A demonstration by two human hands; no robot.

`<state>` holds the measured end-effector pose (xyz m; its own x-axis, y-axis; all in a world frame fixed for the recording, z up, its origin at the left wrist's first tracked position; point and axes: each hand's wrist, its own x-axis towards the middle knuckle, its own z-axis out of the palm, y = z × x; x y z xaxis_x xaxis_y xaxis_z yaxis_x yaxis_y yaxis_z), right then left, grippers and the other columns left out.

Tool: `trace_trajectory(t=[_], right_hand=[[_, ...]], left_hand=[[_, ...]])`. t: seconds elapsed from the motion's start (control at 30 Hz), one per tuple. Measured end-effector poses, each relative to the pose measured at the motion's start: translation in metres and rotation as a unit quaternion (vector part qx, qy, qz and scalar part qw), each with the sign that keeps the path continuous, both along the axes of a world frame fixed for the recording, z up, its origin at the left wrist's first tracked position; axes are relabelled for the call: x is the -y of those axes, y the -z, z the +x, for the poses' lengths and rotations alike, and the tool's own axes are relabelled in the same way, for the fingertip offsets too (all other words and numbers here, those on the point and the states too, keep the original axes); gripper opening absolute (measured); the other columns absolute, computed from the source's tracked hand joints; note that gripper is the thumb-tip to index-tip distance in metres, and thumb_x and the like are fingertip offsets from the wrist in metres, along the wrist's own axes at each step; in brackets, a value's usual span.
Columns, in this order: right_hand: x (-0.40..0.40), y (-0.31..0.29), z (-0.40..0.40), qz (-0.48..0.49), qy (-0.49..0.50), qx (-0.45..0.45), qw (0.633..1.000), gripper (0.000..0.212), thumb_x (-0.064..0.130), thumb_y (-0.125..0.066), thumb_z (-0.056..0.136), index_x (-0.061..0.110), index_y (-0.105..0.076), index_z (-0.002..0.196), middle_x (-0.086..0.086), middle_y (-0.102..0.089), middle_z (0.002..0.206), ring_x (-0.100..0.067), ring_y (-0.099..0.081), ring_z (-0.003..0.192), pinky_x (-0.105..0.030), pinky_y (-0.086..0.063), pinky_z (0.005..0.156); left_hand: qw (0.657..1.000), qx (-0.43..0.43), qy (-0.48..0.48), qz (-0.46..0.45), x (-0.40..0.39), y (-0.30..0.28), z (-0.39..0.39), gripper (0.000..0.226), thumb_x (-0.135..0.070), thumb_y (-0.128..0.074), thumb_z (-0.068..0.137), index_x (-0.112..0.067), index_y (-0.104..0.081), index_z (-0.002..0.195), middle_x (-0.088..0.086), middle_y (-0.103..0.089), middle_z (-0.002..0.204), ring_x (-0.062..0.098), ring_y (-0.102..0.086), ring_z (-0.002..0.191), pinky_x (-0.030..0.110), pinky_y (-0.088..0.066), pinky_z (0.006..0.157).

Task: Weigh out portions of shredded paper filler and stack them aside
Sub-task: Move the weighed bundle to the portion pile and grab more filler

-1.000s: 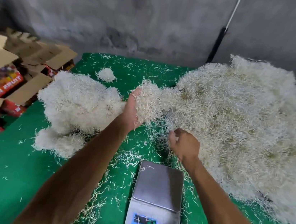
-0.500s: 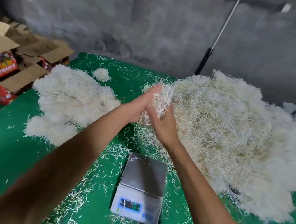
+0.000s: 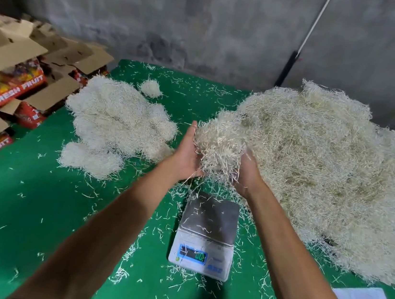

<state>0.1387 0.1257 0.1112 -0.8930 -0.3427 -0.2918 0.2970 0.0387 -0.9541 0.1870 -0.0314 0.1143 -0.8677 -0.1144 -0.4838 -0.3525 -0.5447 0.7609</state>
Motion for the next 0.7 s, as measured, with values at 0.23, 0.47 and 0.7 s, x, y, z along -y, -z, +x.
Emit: trace_trajectory(t=[0.23,0.47,0.7], right_hand=[[-0.02,0.027,-0.001,0.126,0.075,-0.116,0.982,0.07,0.049,-0.075,0.09,0.012,-0.048,0.143,-0.005,-0.066,0.088,-0.004,-0.064,0.062,-0.027,-0.055,0.067],[-0.058,0.082,0.014,0.186,0.032,-0.076,0.979,0.042,0.048,-0.051,0.105,0.009,-0.062,0.118,-0.004,-0.067,0.11,-0.015,-0.064,0.096,-0.035,-0.053,0.092],[-0.096,0.129,0.04,0.282,0.054,-0.078,0.955,0.04,0.023,-0.058,0.105,0.006,-0.054,0.141,-0.01,-0.059,0.143,-0.021,-0.066,0.111,-0.039,-0.053,0.098]], left_hand=[[0.995,0.005,0.044,-0.092,-0.005,0.022,0.005,0.092,-0.046,-0.081,0.076,-0.022,-0.039,0.154,0.006,-0.017,0.167,0.029,-0.016,0.153,0.05,-0.026,0.119],[0.969,0.113,0.082,-0.204,-0.019,0.084,0.039,0.083,-0.064,-0.074,0.08,-0.02,-0.046,0.145,0.004,-0.046,0.149,0.027,-0.046,0.134,0.051,-0.046,0.108],[0.901,0.115,0.08,-0.411,-0.001,0.142,0.088,0.06,-0.049,-0.07,0.09,0.002,-0.063,0.12,0.011,-0.067,0.09,0.026,-0.068,0.088,0.052,-0.054,0.097]])
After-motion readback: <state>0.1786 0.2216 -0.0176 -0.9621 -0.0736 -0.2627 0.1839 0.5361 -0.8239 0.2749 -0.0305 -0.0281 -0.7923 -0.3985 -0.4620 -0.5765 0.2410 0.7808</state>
